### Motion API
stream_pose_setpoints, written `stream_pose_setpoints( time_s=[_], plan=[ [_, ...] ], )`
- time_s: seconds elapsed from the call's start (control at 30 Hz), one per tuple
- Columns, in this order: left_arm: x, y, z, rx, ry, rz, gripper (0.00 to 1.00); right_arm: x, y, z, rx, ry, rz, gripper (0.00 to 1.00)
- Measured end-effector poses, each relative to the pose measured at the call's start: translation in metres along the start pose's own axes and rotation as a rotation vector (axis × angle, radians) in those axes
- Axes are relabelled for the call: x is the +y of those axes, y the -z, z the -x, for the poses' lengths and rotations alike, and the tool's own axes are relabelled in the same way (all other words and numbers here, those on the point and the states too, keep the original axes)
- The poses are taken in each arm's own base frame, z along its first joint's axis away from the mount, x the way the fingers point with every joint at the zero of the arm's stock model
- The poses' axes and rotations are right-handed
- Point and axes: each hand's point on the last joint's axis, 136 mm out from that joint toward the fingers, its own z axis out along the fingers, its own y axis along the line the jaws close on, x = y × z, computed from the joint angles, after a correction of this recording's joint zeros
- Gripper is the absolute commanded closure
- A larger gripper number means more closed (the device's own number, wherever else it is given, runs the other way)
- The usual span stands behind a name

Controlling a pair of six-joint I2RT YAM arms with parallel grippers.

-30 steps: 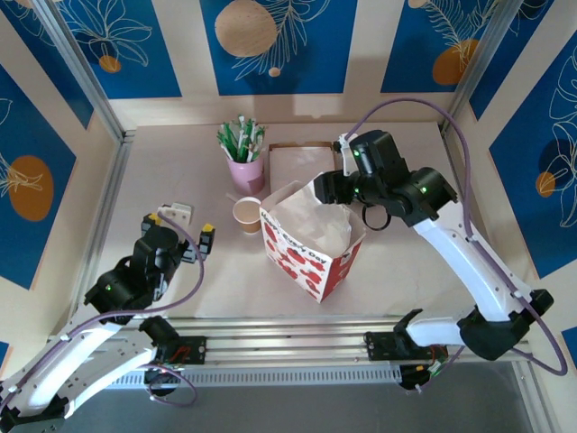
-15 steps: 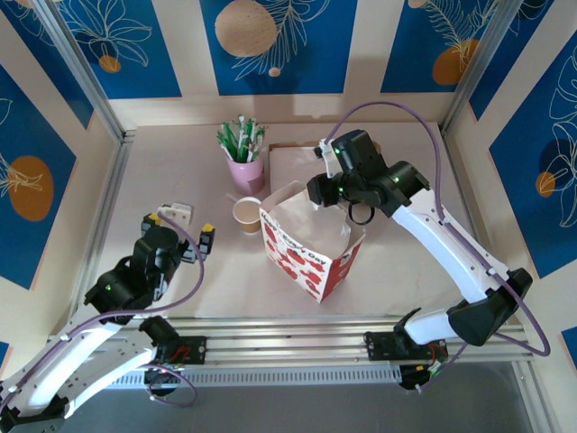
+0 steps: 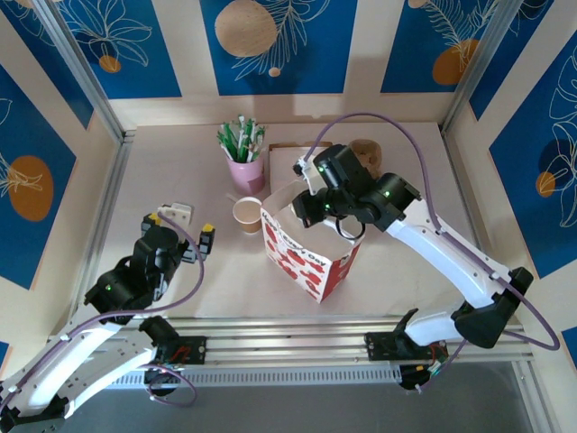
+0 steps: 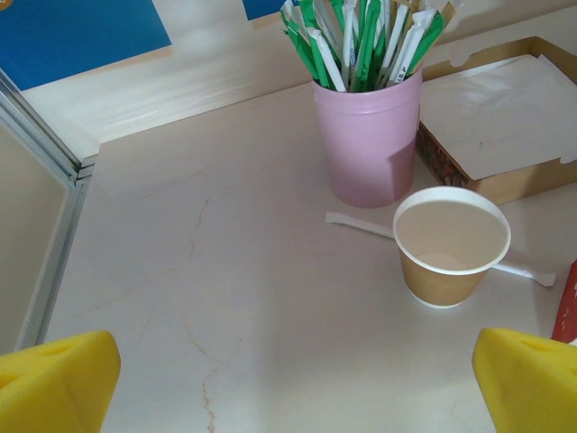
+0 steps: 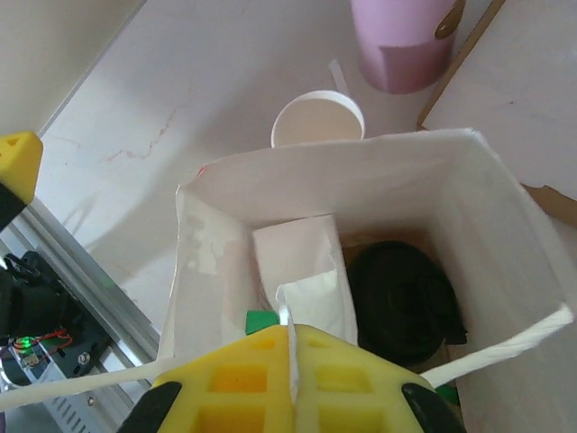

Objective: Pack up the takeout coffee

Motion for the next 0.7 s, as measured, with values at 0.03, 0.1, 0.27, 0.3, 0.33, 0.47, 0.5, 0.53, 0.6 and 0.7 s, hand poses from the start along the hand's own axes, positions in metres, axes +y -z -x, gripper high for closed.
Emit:
stream_pose_setpoints(
  time_s=[0.03,0.1,0.27,0.3,0.33,0.47,0.5,0.53,0.6,0.7],
  plan=[
    [0.0,0.0,0.0,0.0,0.0,0.0,0.0,-0.002,-0.004,-0.004,0.011,-0.005,-0.007,1.0],
    [0.0,0.0,0.0,0.0,0.0,0.0,0.0,-0.01,-0.015,-0.017,0.045,-0.019,-0.026,1.0],
    [0.0,0.0,0.0,0.001,-0.001,0.0,0.0,-0.02,-0.039,-0.039,0.115,-0.036,-0.062,1.0],
    [0.0,0.0,0.0,0.001,-0.001,0.0,0.0,-0.021,-0.044,-0.041,0.124,-0.037,-0.065,1.0],
    [0.0,0.0,0.0,0.001,-0.001,0.0,0.0,-0.02,-0.047,-0.044,0.133,-0.037,-0.065,1.0],
    [0.0,0.0,0.0,0.001,-0.001,0.0,0.0,-0.015,-0.05,-0.046,0.14,-0.029,-0.064,0.86],
    [0.0,0.0,0.0,0.001,0.0,0.0,0.0,-0.014,-0.048,-0.044,0.135,-0.026,-0.062,0.79],
    [0.0,0.0,0.0,0.001,-0.001,0.0,0.0,-0.012,-0.046,-0.041,0.127,-0.022,-0.059,0.7],
    [0.0,0.0,0.0,0.001,-0.001,0.0,0.0,-0.007,-0.038,-0.032,0.106,-0.021,-0.048,0.52],
    [0.0,0.0,0.0,0.002,-0.001,0.0,0.0,0.002,-0.018,-0.009,0.056,-0.005,-0.029,0.41]
  ],
)
